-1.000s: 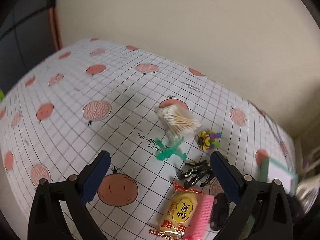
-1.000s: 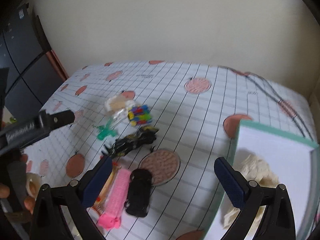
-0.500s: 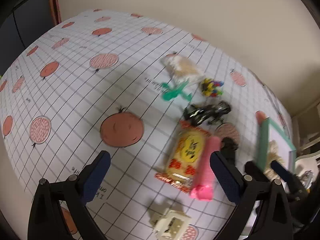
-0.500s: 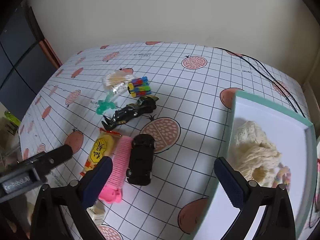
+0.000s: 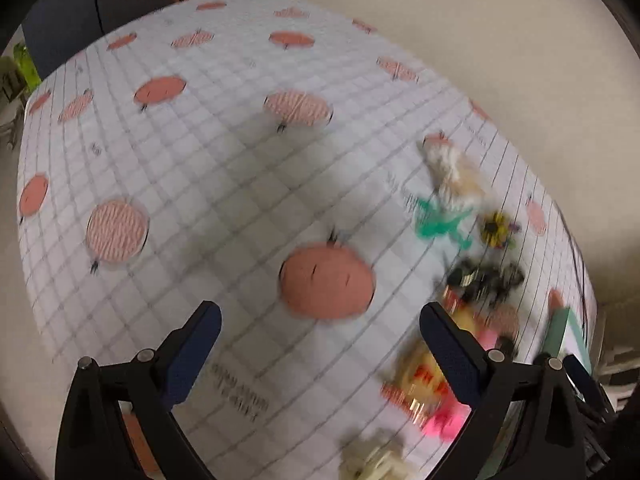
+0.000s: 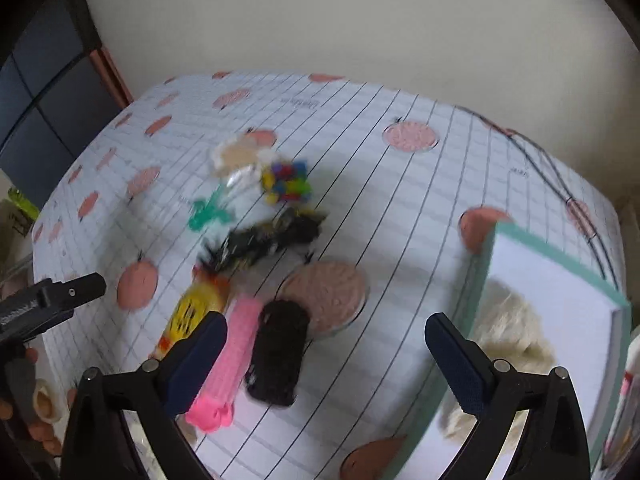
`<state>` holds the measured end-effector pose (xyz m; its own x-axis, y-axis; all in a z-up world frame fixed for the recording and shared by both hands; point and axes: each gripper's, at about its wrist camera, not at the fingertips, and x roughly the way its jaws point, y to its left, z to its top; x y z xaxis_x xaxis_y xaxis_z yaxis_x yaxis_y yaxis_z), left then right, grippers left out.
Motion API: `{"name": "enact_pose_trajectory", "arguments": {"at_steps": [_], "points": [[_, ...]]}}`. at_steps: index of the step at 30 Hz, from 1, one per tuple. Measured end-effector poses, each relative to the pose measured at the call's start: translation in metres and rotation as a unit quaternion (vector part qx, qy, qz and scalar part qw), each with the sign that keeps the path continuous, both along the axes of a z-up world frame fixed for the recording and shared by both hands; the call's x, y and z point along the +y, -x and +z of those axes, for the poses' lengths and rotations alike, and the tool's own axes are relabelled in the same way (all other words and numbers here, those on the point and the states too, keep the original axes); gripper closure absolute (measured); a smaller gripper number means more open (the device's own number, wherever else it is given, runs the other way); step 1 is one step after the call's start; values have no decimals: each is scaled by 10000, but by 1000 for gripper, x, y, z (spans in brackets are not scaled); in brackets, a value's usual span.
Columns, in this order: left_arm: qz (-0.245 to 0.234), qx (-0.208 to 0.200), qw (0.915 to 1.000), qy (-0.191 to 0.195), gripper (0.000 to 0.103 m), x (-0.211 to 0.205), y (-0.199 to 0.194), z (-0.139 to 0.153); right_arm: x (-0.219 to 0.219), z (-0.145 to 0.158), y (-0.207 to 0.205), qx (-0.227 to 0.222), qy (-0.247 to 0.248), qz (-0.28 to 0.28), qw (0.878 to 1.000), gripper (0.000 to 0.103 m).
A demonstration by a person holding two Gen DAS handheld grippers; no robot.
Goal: Organize objects
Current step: 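Move the left tool toward the cream claw clip while the right tool approaches the black toy car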
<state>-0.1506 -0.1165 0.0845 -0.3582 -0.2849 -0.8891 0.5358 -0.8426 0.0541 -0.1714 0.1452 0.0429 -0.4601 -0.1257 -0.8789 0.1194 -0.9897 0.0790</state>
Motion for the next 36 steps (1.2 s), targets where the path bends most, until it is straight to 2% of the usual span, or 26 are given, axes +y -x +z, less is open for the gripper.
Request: {"name": "enact_pose_trajectory", "arguments": {"at_steps": [3,6,8,13,17,22,25,28,32,36], "points": [[-23,57,10000,40,3,11,-11,1,-8,-11,-14,-44,85,35,9999,3],[-372,11,9993,-11,3,33,-20,3,-9,-18,-16,-153,-87,-68,9998,3],[-482,-37,9988,3,3,43,-23,4,-7,-18,-16,-180,8,-110,9998,4],[-729,-147,9967,331,3,67,-36,5,2,-16,-13,-213,230,-207,9993,8],[-614,-367,9974,84,4,64,-33,-14,11,-19,-15,-227,227,-236,9992,11],[-641,-653,9958,4,4,68,-32,-33,24,-30,-8,-374,701,-488,9956,17],[-461,-812,9956,36,4,65,-32,-44,21,-33,-5,-365,780,-412,9954,20],[-379,-843,9955,-207,4,64,-32,-50,15,-42,0,-430,846,-306,9950,23],[-477,-1026,9935,-150,4,70,-28,-60,12,-45,3,-374,859,-223,9954,28],[-467,-1143,9914,-432,4,71,-28,-69,13,-46,3,-333,873,-243,9953,31]]}}
